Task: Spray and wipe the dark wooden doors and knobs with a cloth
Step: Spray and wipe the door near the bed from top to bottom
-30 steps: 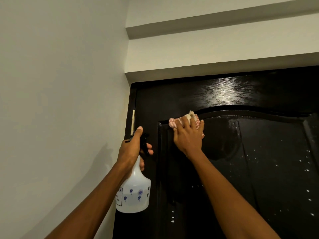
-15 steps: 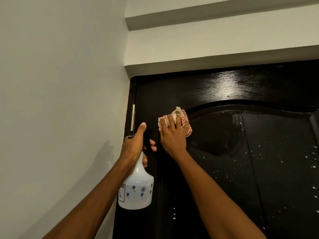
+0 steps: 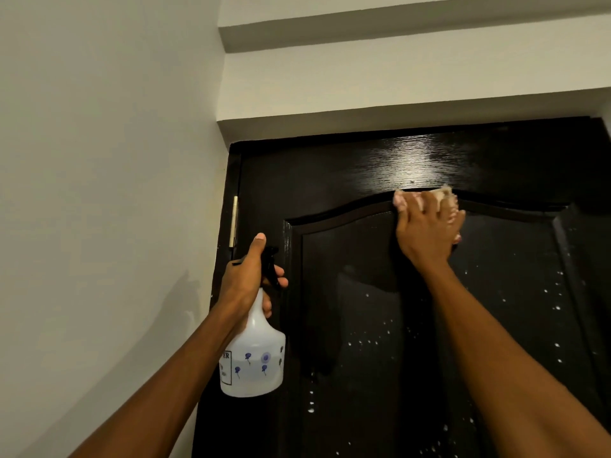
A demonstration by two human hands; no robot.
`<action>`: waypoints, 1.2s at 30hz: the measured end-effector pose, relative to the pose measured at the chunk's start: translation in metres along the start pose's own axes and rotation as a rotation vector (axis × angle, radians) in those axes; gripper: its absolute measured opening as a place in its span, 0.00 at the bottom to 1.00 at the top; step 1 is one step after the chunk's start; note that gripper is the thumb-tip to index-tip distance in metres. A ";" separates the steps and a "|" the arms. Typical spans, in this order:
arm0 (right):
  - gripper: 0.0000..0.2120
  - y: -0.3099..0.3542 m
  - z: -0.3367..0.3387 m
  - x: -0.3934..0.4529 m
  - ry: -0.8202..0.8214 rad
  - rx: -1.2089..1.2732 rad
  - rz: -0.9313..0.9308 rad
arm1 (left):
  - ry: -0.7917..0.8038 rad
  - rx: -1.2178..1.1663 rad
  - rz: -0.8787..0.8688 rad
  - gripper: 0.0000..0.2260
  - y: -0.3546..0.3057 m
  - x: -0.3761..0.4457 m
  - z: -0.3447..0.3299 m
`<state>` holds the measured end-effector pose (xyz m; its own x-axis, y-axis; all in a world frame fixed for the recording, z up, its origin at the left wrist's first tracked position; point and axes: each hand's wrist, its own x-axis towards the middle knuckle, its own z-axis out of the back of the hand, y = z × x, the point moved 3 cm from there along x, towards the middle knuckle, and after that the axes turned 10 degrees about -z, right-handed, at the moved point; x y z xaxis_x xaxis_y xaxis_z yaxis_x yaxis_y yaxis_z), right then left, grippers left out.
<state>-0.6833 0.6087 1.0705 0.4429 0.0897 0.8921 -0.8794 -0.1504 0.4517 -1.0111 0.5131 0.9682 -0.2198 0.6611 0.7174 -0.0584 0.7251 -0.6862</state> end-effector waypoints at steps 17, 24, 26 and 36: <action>0.27 0.043 -0.009 -0.020 0.193 -0.135 0.579 | -0.068 -0.047 0.017 0.35 -0.008 -0.028 -0.098; 0.26 -0.099 0.037 0.042 0.076 -0.115 0.328 | 0.007 -0.120 0.007 0.35 -0.007 -0.053 -0.194; 0.26 -0.150 0.052 0.052 0.032 -0.136 0.249 | 0.036 -0.152 0.046 0.36 -0.007 -0.061 -0.223; 0.28 -0.284 0.097 0.083 0.097 -0.117 0.028 | 0.140 -0.134 0.125 0.36 -0.017 -0.105 -0.325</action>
<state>-0.3796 0.5631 1.0179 0.4043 0.1826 0.8962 -0.9079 -0.0385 0.4175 -0.6707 0.4942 0.9437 -0.0794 0.7609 0.6440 0.0928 0.6489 -0.7552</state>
